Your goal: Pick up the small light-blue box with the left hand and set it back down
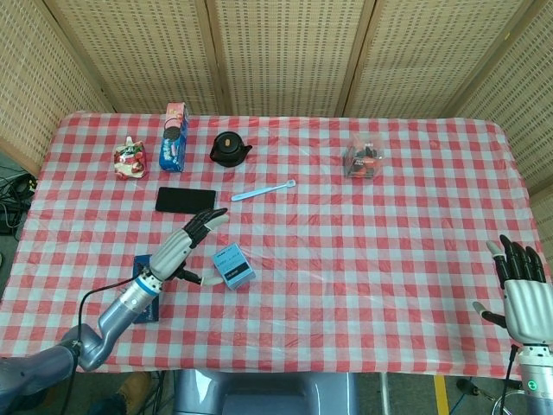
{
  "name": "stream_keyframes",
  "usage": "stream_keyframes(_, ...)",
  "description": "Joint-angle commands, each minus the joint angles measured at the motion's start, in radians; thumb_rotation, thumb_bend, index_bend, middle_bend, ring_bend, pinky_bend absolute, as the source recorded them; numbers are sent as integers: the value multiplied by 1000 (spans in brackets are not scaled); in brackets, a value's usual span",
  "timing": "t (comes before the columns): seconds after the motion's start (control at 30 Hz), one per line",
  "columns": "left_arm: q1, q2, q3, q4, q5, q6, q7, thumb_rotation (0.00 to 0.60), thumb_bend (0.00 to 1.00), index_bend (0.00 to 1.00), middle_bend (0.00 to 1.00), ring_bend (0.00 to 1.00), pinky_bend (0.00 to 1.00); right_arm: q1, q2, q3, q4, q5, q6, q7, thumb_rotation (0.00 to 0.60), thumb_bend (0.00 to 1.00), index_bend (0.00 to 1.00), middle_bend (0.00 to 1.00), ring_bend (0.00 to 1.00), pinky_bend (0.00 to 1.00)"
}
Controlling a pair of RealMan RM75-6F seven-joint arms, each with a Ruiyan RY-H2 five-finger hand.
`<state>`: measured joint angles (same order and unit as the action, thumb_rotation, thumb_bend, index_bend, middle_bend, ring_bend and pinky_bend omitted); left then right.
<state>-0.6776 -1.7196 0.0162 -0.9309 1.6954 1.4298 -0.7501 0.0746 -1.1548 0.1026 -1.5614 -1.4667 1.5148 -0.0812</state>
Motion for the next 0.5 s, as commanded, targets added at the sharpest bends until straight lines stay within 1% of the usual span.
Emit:
stream_keyframes(0.03,74,225,-5,-232,-31,48,282,600,0,0,0,0,0,-1,2,-2,-3,-7,4,3,600,0,61,0,0,0)
stream_keyframes(0.13,133,344,9,-387,-93,29,443,600,0,0,0,0,0,-3,4,-4,-6,-15,10,7,600,0,61,0,0,0)
stream_keyframes(0.17,165,394,16,-458,-134,21,520,600,0,0,0,0,0,-4,5,-5,-7,-17,12,10,600,0,61,0,0,0)
stream_keyframes(0.3,262,541,45,-690,-281,5,750,600,0,0,0,0,0,-6,10,-7,-9,-25,18,23,600,0,61,0,0,0)
stream_keyframes(0.4,309,586,51,-758,-310,40,803,600,0,0,0,0,0,-8,14,-9,-10,-32,22,33,600,0,61,0,0,0)
stream_keyframes(0.5,358,605,64,-781,-301,81,802,600,0,0,0,0,0,-11,20,-8,-12,-35,27,50,600,0,61,0,0,0)
